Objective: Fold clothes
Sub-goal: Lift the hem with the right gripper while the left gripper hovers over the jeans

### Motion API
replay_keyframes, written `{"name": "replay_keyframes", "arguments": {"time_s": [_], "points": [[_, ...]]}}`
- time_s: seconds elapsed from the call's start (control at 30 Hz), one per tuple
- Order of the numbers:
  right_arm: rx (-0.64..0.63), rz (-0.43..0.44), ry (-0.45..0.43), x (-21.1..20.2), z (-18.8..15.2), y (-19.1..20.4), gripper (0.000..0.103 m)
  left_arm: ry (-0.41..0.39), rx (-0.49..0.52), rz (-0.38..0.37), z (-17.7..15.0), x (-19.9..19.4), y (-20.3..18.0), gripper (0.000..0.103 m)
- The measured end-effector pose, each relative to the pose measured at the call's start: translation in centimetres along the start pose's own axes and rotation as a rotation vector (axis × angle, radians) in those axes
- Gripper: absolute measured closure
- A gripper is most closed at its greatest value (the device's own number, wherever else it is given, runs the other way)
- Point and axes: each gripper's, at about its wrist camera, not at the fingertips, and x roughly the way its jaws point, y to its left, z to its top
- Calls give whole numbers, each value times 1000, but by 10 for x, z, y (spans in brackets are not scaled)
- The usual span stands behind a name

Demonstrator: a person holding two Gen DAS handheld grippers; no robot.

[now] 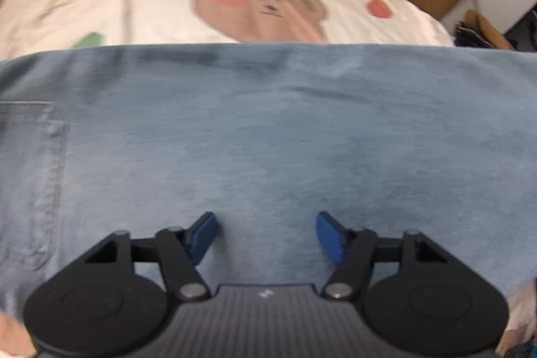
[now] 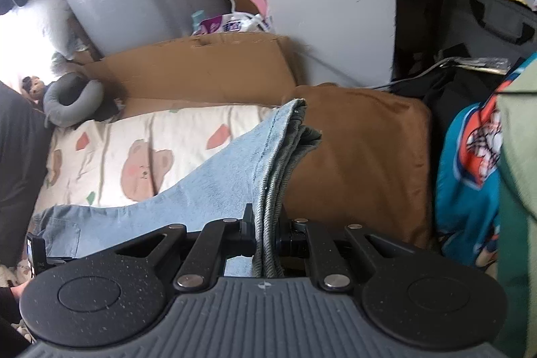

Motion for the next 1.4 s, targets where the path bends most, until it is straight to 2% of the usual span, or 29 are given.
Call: {"name": "replay_keyframes", "arguments": {"time_s": [0.1, 0.17, 0.37, 0.53, 0.8, 0.93, 1.1, 1.4], "points": [[17, 0, 17, 1, 4, 2, 95, -8, 26, -54, 2, 7, -14, 54], [13, -5, 28, 3, 3, 5, 94, -10, 33, -95, 4, 11, -20, 66], [9, -17, 47, 6, 3, 12, 94, 8, 13, -175, 9, 23, -27, 80], [-3, -22, 61, 11, 6, 21, 94, 38, 44, -230, 5, 31, -35, 83], [-10, -31, 83, 17, 14, 30, 94, 49, 61, -263, 1, 38, -36, 83], [-7, -47, 94, 21, 15, 32, 94, 45, 69, -273, 2, 42, -34, 87], [0, -52, 98, 25, 14, 32, 94, 10, 104, -260, 23, 47, -39, 90], [-29, -40, 98, 24, 13, 38, 94, -58, 59, -195, 67, 61, -45, 91]]}}
